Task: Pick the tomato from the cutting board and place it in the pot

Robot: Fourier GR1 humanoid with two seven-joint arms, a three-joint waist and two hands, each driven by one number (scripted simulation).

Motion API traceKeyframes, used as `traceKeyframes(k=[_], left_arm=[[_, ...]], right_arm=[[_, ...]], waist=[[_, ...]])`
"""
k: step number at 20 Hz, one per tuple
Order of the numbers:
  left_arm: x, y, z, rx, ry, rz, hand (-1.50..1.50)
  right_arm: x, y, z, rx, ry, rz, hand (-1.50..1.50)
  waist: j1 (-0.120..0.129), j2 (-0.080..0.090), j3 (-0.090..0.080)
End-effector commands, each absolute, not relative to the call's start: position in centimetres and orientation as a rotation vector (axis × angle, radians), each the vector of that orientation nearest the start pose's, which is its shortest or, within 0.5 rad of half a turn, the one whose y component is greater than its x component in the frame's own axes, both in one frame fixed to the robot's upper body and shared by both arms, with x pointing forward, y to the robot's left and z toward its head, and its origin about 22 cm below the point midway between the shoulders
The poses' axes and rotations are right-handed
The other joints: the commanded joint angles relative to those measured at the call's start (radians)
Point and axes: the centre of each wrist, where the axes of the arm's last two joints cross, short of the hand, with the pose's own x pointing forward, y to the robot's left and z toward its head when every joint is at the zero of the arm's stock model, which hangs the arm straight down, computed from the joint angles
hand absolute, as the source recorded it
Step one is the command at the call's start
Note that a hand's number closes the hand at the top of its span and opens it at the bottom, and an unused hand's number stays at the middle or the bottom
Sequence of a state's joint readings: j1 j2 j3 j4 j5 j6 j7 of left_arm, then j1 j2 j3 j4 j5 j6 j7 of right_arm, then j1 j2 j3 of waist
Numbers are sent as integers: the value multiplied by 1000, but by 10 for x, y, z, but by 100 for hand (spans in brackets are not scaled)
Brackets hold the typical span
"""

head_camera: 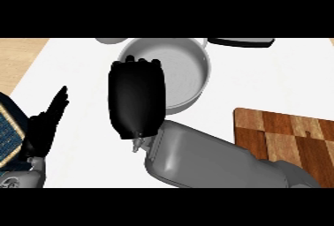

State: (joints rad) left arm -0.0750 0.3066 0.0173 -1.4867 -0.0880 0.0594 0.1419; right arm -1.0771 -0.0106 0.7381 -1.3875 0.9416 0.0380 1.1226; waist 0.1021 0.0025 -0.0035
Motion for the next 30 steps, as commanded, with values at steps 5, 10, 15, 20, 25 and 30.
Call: traceKeyframes(k=[5, 10, 15, 20, 25, 30], left_arm=[[259, 315, 27, 386, -1402, -197, 0], [259, 310, 26, 395, -1403, -182, 0], [245, 310, 6, 394, -1406, -180, 0], [254, 330, 35, 405, -1415, -180, 0], [249, 325, 26, 399, -1427, -194, 0], [253, 303, 22, 370, -1429, -212, 0]], right_arm=[[292, 62, 235, -1122, -1645, 709, 150], [316, 61, 218, -1110, -1676, 659, 150], [370, 47, 223, -1151, -1648, 668, 150], [401, 31, 221, -1122, -1650, 677, 150], [426, 10, 189, -1172, -1565, 737, 150], [438, -6, 174, -1179, -1525, 790, 150]], waist=[[-29, 3, 1], [-44, 5, 2], [-45, 12, 1], [-49, 13, 2], [-24, 24, 1], [-11, 29, 1]])
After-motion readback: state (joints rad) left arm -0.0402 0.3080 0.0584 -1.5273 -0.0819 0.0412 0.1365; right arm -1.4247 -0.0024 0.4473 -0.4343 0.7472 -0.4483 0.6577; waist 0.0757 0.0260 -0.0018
